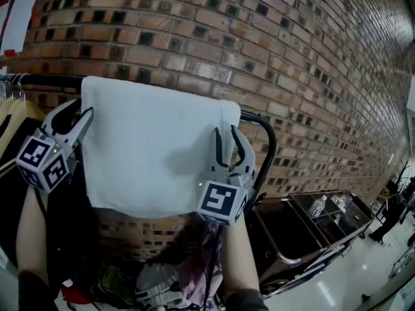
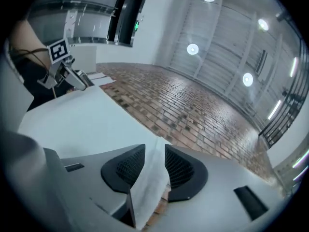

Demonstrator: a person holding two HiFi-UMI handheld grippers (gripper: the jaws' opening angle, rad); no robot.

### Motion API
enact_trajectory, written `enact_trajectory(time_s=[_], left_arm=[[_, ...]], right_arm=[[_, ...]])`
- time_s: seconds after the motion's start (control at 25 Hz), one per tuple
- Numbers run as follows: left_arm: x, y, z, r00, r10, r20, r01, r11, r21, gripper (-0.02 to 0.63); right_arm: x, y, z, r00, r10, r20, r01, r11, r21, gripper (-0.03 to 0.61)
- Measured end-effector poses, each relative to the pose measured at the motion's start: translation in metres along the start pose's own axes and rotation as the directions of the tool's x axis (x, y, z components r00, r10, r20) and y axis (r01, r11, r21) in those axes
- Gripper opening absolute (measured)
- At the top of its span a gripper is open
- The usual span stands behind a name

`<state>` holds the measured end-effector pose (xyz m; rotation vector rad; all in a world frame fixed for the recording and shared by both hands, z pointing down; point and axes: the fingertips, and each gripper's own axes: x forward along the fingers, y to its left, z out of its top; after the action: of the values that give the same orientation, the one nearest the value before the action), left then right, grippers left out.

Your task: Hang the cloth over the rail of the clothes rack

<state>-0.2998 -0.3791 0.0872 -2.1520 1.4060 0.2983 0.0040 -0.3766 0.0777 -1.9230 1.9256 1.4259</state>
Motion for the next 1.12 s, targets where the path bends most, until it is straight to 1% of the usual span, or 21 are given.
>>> enact_trajectory(time_s=[0.12, 0.24, 0.36, 0.48, 0.52, 0.56, 0.6, 0.64, 0.72, 0.84, 1.0, 1.12], left_arm=[[0.008, 0.008, -0.007, 1.000, -0.003, -0.027, 0.004, 0.999, 0.046, 0.199], [0.017, 0.009, -0.016, 0.999, -0.025, -0.046, 0.026, 1.000, 0.017, 0.199], [0.021, 0.009, -0.015, 0.999, -0.036, -0.018, 0.036, 0.999, -0.007, 0.199], [0.026, 0.003, -0.013, 0.999, -0.045, -0.001, 0.045, 0.999, 0.009, 0.199], [0.028, 0.002, -0.012, 0.999, -0.043, -0.002, 0.043, 0.999, 0.023, 0.191], [0.030, 0.002, -0.011, 0.999, -0.038, -0.001, 0.038, 0.999, 0.034, 0.169], [0.032, 0.003, -0.010, 1.000, -0.031, 0.002, 0.030, 0.999, 0.039, 0.140], [0.034, 0.003, -0.009, 1.000, -0.025, 0.005, 0.025, 0.999, 0.040, 0.125], [0.036, 0.003, -0.008, 1.000, -0.027, 0.002, 0.027, 0.999, 0.039, 0.091], [0.038, 0.001, -0.006, 0.999, -0.032, -0.004, 0.032, 0.998, 0.047, 0.055], [0.039, 0.001, -0.006, 0.999, -0.039, -0.015, 0.040, 0.998, 0.044, 0.049], [0.040, 0.001, -0.007, 0.999, -0.045, -0.022, 0.046, 0.998, 0.041, 0.048]], right_arm=[[0.010, -0.004, -0.001, 0.998, -0.047, -0.037, 0.045, 0.998, -0.048, 0.121], [0.020, -0.006, -0.004, 0.997, -0.038, -0.074, 0.034, 0.997, -0.062, 0.146], [0.030, -0.003, -0.007, 0.994, -0.030, -0.102, 0.021, 0.995, -0.093, 0.167], [0.037, -0.012, -0.006, 0.993, -0.063, -0.101, 0.050, 0.991, -0.123, 0.167], [0.038, -0.015, -0.003, 0.993, -0.076, -0.089, 0.065, 0.991, -0.121, 0.159], [0.038, -0.019, 0.001, 0.994, -0.086, -0.070, 0.078, 0.990, -0.120, 0.135], [0.038, -0.022, 0.005, 0.995, -0.089, -0.048, 0.083, 0.989, -0.125, 0.073], [0.039, -0.023, 0.008, 0.996, -0.082, -0.037, 0.076, 0.988, -0.133, 0.038], [0.042, -0.021, 0.010, 0.997, -0.044, -0.056, 0.036, 0.990, -0.138, 0.035], [0.047, -0.025, 0.012, 0.997, -0.007, -0.073, -0.001, 0.994, -0.106, 0.034], [0.057, -0.035, 0.017, 0.997, 0.011, -0.070, -0.015, 0.999, -0.053, 0.034], [0.072, -0.043, 0.014, 0.993, 0.019, -0.116, -0.024, 0.999, -0.037, 0.034]])
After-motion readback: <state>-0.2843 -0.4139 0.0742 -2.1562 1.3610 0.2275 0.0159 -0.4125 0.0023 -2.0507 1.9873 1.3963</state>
